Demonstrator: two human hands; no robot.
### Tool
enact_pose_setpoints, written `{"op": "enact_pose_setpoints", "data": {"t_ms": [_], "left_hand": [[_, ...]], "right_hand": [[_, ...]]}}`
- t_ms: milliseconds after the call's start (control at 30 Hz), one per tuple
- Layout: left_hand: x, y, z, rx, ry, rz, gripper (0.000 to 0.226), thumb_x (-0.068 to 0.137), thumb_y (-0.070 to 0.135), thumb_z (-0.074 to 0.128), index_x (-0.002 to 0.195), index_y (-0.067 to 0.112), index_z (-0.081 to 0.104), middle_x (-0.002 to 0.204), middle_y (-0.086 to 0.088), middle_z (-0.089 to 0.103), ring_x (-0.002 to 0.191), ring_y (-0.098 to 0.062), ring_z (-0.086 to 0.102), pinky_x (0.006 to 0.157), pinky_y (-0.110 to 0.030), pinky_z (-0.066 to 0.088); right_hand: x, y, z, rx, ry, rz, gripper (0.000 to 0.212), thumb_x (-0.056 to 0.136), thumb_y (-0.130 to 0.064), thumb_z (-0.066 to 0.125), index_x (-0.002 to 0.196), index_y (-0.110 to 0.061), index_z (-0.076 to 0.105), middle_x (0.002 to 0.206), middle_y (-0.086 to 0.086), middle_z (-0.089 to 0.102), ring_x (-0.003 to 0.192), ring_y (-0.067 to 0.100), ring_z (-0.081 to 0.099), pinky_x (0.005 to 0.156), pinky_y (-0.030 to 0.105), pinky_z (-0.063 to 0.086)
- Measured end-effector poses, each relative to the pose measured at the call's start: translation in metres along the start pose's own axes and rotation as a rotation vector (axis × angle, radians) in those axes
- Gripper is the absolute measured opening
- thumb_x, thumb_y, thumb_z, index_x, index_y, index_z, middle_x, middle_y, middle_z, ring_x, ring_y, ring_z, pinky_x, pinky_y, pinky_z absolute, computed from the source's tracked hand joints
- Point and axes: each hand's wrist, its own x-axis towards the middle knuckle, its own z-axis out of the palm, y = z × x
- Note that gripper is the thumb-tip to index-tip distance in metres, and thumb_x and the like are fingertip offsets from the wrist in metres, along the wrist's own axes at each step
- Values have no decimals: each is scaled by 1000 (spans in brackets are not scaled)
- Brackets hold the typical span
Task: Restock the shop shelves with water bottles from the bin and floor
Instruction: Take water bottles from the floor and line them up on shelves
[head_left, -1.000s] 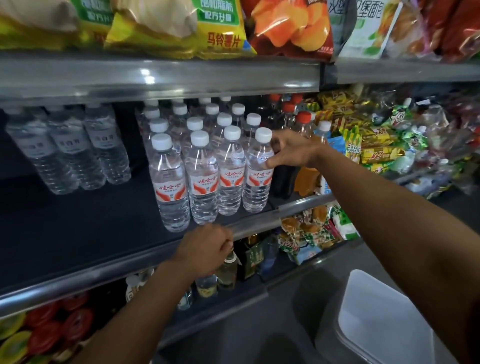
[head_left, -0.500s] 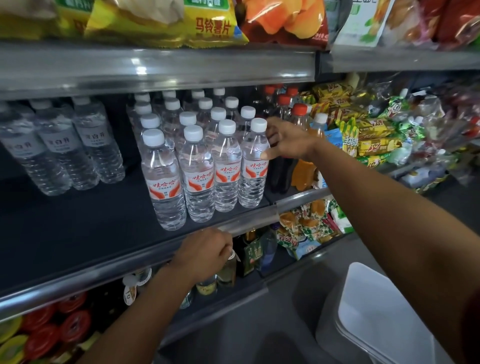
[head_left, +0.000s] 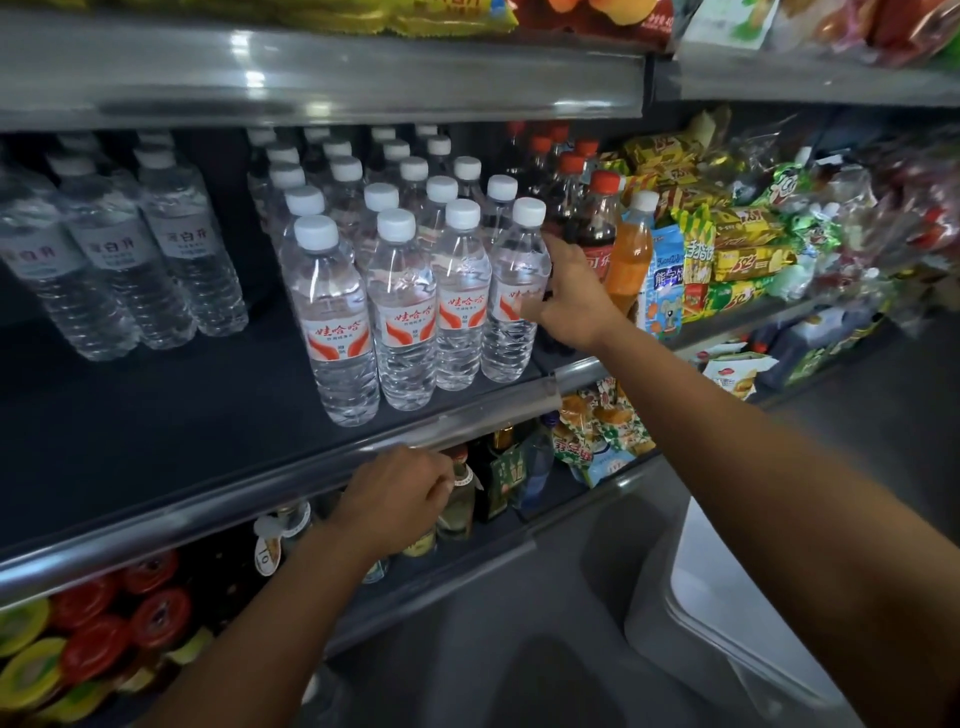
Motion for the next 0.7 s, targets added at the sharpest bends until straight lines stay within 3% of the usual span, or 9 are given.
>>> {"op": "enact_pose_setpoints", "data": {"t_ms": [67,133,233,333,467,700], "left_hand": [[-8,-6,2,4,-4,-6,16,94,28,48,95,25,64,96,6,65,91,-16,60,78,-37,52],[-18,-12,5,-7,5,-17,15,93,26,49,91,23,64,93,6,64,87,-17,60,74,-35,51],[-36,-25,10,-41,-5,-45,14,92,25,50,89,23,63,86,9,60,86,-18,61,70,-33,49],[-57,-42,17,-36,-46,-73,16,94,28,49,91,24,64,94,2,65,91,-22,62,75,-34,49],[-88,-64,35,-42,-72,-89,17,94,26,48,90,24,64,95,-2,67,91,-25,63,77,-40,52],[-141,-100,84,-39,-151,-119,16,94,28,46,94,24,61,104,-5,66,97,-29,62,81,-42,51]], "right_hand": [[-12,-6,8,3,82,22,74,83,-16,71,144,-8,30,142,8,37,127,24,40,105,28,36],[-29,-12,20,-30,171,39,70,85,-15,70,142,-6,31,141,11,35,117,21,44,91,18,35],[-62,-21,45,-76,302,32,64,84,-10,68,138,-3,33,138,14,33,114,27,48,83,22,37],[-98,-26,76,-61,310,-12,50,85,-9,63,129,-3,41,129,13,39,110,30,49,81,28,42],[-155,-36,129,-20,195,-85,33,85,-10,60,115,-7,48,117,10,46,99,24,51,76,35,45],[-232,-45,223,-49,-257,-125,26,80,-2,62,105,-4,55,106,12,53,95,29,53,78,39,43]]}}
